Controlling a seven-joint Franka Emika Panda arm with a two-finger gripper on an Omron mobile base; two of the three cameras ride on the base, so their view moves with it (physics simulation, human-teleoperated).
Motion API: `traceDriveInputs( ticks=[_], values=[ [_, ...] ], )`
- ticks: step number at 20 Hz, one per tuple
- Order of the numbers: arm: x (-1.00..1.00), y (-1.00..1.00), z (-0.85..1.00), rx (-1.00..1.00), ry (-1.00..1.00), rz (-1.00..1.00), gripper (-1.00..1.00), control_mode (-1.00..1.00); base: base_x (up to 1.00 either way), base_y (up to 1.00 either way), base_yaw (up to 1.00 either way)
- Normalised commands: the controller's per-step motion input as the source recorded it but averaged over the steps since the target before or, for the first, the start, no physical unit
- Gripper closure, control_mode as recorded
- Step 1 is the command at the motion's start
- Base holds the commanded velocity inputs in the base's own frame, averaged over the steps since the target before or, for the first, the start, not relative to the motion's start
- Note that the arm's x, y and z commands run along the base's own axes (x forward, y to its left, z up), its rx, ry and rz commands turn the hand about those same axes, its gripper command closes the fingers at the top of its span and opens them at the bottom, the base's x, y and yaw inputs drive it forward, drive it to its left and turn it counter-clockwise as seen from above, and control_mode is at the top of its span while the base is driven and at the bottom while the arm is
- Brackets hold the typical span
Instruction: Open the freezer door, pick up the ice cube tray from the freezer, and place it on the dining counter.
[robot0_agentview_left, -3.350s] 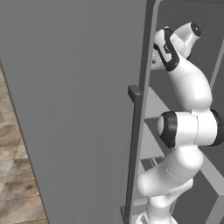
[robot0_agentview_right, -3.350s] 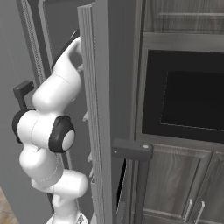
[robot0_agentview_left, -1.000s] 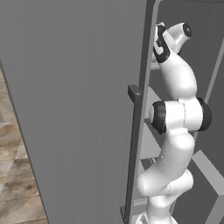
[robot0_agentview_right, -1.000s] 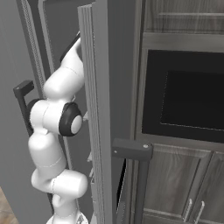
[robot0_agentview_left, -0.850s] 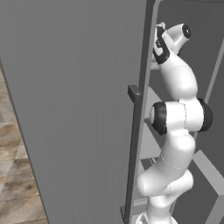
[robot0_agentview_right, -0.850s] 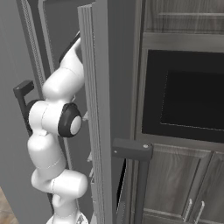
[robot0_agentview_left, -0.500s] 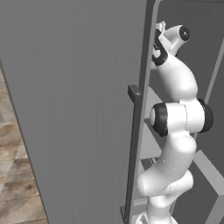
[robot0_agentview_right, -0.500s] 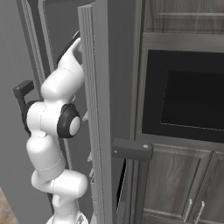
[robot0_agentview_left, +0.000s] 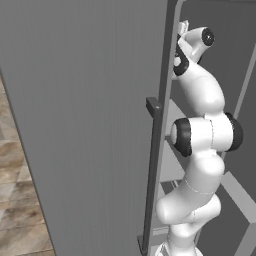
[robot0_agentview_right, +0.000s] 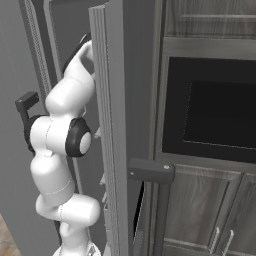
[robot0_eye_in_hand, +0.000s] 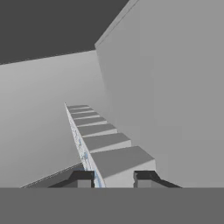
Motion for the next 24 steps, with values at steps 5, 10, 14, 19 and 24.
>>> traceDriveInputs(
  ticks=[5, 10, 14, 19, 24],
  values=[
    [-0.12, -0.01, 0.32, 0.02, 0.0, 0.0, 1.0, -1.0, 0.0, 0.0, 0.0],
    [-0.44, -0.02, 0.34, 0.02, 0.0, 0.0, 1.0, -1.0, 0.0, 0.0, 0.0],
    [-0.75, 0.0, 0.06, 0.01, 0.0, 0.0, 1.0, -1.0, 0.0, 0.0, 0.0],
    [-0.96, 0.0, 0.0, 0.0, 0.0, 0.0, 1.0, -1.0, 0.0, 0.0, 0.0],
    [-1.0, 0.0, 0.0, 0.0, -0.01, 0.0, 1.0, -1.0, 0.0, 0.0, 0.0]
  ],
)
